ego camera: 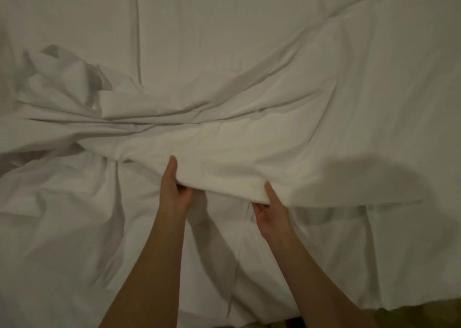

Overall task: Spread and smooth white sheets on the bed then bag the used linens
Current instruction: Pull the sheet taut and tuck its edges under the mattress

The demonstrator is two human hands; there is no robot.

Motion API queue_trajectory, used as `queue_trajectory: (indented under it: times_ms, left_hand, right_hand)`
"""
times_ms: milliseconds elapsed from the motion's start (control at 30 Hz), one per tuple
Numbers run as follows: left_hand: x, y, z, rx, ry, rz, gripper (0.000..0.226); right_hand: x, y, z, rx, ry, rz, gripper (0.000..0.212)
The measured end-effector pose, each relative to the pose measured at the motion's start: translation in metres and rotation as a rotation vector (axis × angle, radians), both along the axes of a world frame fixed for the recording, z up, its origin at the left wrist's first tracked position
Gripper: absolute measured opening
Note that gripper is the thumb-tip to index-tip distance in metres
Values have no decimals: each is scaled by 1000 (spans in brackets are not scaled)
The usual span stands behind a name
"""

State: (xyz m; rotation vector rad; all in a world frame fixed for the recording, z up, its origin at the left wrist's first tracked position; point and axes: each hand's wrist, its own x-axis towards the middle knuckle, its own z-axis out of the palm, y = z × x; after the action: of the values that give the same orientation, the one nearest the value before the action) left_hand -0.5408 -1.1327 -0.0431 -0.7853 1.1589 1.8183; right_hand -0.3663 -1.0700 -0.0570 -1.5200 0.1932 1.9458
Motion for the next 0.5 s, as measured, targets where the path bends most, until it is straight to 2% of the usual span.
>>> queue_trajectory:
  times_ms: [133, 200, 300, 333, 433, 500]
  left_hand:
    - [-16, -46, -12, -145, 128, 92, 26]
    - [-1, -68, -19, -289, 99, 102, 14]
    - [18, -83, -27, -452, 23, 150, 8]
    - [18, -81, -27, -442, -1, 166, 10]
    - [3, -63, -21, -297, -20, 134, 45]
    - [-8, -55, -15, -287, 35, 122, 40]
  right_hand:
    - [0, -10, 4, -21, -60, -54, 41]
    - [7, -19, 1, -61, -142, -29, 35]
    - [9, -23, -1, -91, -242, -13, 40]
    - [7, -22, -1, -89, -249, 1, 41]
    - [-2, -18, 4, -67, -214, 107, 49]
    - [-6, -18, 8, -53, -224, 126, 47]
